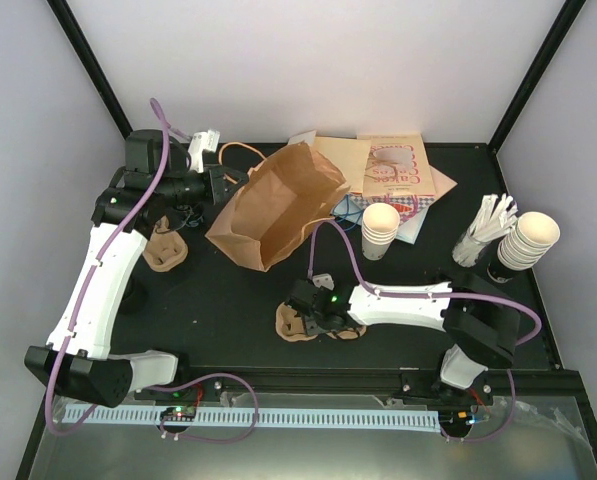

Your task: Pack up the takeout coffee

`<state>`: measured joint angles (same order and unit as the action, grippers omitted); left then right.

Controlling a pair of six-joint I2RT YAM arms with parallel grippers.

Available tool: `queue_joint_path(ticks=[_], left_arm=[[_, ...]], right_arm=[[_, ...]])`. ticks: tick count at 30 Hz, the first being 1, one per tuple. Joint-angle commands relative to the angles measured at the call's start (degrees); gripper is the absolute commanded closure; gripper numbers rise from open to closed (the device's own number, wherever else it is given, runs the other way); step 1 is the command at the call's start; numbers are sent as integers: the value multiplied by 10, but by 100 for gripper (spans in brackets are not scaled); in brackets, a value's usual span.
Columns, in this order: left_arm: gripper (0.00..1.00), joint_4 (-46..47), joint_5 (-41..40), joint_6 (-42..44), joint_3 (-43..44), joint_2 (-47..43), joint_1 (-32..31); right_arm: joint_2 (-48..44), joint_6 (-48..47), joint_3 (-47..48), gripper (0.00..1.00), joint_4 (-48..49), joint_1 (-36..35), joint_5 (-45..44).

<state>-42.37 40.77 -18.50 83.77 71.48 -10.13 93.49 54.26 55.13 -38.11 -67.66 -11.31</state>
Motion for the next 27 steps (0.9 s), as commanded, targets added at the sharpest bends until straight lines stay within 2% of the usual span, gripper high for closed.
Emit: queue_joint_path(ticks=[1,5,10,18,24,26,27], left_arm=[[98,13,15,15,21,-4,5],[98,9,14,16,23,-5,5],[98,6,13,17,25,-5,5],[99,1,12,21,28,-4,5],[98,-8,11,28,33,-1,5],[99,-11,11,29,35,-1,4],[98,-11,11,29,36,-1,4]], right_arm=[[-1,10,0,38,4,5,-6],[-16,13,0,50,-5,6,-25],[-54,10,3,57,-22,6,-45],[-121,-15,14,54,-93,16,-106],[-203,-74,6,54,-113,50,-110],[-225,-95,-5,50,-95,62,-77],[-228,-100,-5,45,-90,65,-63]])
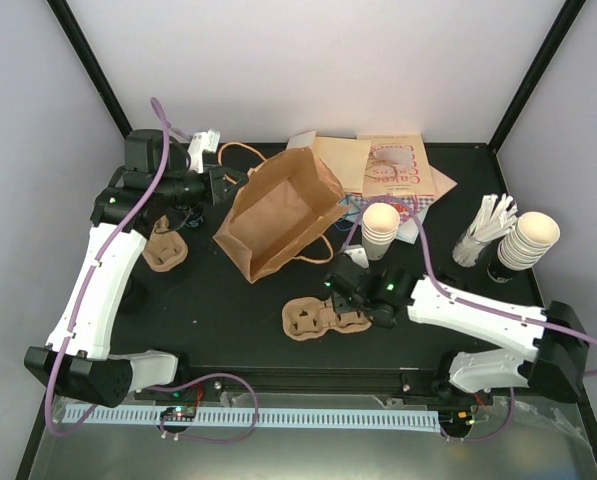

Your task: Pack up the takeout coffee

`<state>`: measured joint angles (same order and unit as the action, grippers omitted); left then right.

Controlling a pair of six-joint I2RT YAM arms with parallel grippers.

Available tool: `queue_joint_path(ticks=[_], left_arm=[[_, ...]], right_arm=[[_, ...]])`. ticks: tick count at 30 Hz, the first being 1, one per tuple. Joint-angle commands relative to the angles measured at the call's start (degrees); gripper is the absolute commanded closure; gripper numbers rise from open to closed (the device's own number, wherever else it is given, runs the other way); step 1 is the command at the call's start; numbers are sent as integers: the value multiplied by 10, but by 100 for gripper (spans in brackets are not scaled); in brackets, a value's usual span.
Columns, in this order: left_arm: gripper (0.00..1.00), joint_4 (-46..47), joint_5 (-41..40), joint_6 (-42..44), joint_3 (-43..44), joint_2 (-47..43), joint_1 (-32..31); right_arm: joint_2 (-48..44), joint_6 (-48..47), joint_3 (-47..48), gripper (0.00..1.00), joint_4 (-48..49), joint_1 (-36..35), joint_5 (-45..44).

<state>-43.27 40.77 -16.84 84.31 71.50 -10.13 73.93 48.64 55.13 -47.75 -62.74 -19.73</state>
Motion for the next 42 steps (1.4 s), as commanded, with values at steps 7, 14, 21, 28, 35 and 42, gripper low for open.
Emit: queue_joint_path(ticks=[7,14,21,28,35,42], left_arm=[[99,-3,9,12,27,-4,5],[99,-8,10,15,30,-4,5],[98,-10,11,18,27,-6,5],[98,-13,12,22,28,-5,5],[98,-16,13,24,28,-4,5],[98,-17,12,25,30,-2,5]], right_arm=[[36,-35,11,31,29,15,94],[89,-14,7,32,71,0,120],[140,18,-4,32,83,-12,108],[170,26,-9,40,100,-12,98],[178,30,-13,48,101,-12,89],[147,34,-19,60,89,-12,76]])
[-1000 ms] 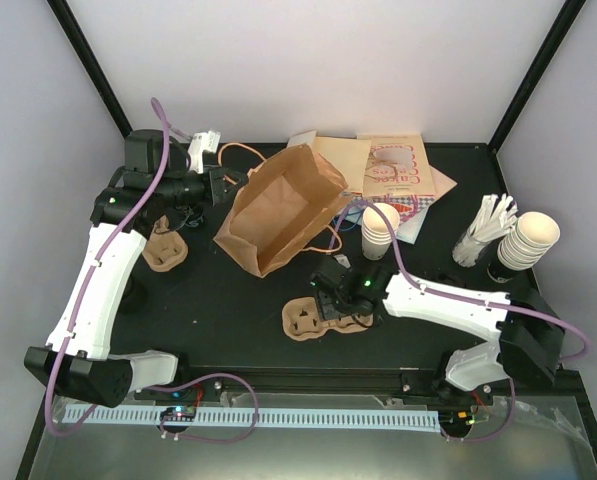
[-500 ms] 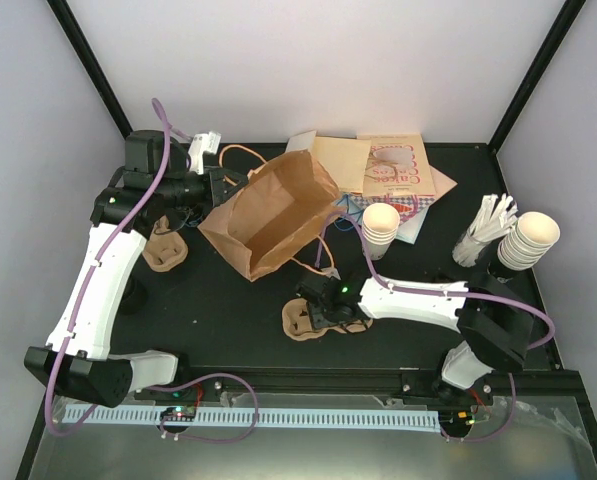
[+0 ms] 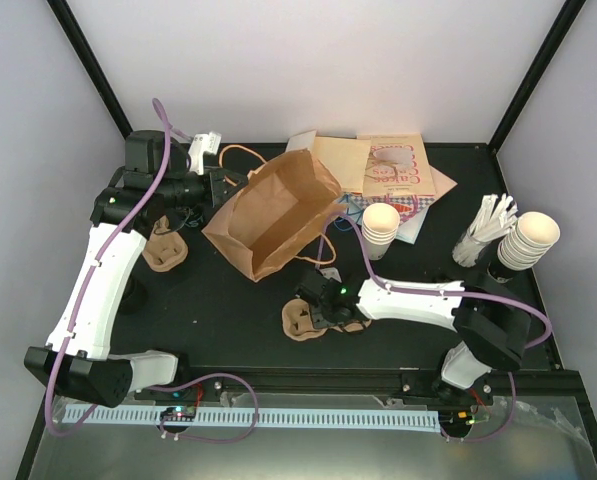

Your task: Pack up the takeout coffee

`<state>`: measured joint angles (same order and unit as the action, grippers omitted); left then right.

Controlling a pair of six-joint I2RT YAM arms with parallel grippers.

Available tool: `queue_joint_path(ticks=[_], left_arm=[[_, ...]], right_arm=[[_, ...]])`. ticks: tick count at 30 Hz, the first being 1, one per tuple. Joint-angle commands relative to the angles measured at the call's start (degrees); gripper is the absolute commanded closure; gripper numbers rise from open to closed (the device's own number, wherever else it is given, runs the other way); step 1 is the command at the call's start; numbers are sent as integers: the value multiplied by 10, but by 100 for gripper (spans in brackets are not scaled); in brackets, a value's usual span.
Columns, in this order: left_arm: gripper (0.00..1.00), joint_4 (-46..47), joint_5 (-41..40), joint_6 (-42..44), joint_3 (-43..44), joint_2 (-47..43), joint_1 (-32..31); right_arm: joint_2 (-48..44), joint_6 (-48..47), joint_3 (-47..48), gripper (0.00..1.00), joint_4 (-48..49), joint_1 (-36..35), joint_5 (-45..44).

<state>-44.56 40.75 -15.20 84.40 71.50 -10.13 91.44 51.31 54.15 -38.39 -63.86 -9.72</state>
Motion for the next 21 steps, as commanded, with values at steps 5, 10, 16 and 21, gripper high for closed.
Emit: queue_joint_path(ticks=[5,10,16,21], left_arm=[[99,-4,13,8,30,-1,5],[98,-4,12,10,29,0,5],[98,-4,9,13,30,6,5],[98,-14,-7,21,48,13,6]], right_arm=[[-70,3,-13,66,-23,-1,-27],[-124,-17,-10,66,-57,-1,-17],[-227,-43,-8,66,-102,-1,-25],[-281,-62,20,66,-166,-1,-26]])
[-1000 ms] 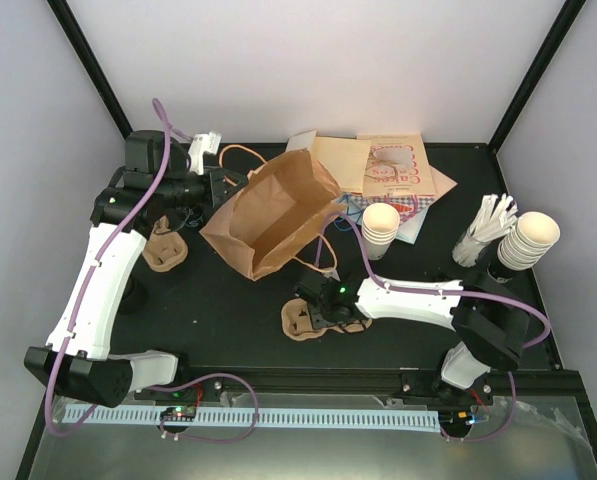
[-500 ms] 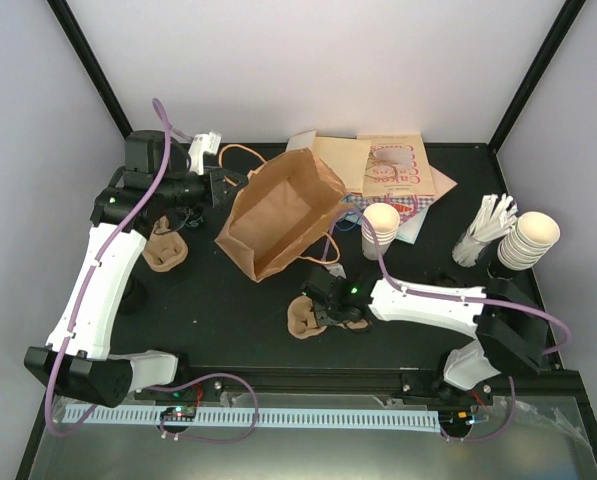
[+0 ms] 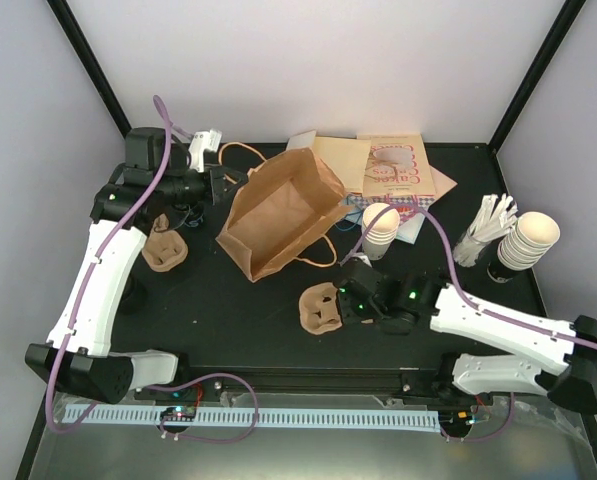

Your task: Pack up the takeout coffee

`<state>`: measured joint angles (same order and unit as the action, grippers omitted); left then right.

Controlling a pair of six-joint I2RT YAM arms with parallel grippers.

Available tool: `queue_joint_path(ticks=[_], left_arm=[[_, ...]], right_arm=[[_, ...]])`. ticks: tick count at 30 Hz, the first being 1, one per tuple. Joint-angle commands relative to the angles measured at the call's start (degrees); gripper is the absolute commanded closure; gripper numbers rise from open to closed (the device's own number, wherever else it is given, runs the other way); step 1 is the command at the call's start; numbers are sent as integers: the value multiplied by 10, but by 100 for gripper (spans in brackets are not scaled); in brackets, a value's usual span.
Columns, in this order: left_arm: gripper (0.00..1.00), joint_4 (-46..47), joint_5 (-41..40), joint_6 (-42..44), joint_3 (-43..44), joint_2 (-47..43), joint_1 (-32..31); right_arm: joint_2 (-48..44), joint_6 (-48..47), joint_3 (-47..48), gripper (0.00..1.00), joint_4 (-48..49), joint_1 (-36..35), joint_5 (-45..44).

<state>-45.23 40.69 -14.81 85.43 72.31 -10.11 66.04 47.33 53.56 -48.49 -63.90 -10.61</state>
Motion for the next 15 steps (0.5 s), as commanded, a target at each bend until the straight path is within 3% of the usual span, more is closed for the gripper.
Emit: queue_joint_path(ticks=[1,8,15], left_arm=[[98,-10,-11,20,39,7,5],[98,-22,-39,48,41,7,5],[99,-45,-41,66,36,7,3]], right_arm=[[-37,-25,32,66,-78,0,-20],[-103,-60,128,66,-159,0,-39],[-94,-120,307,66,-208,0,-71]])
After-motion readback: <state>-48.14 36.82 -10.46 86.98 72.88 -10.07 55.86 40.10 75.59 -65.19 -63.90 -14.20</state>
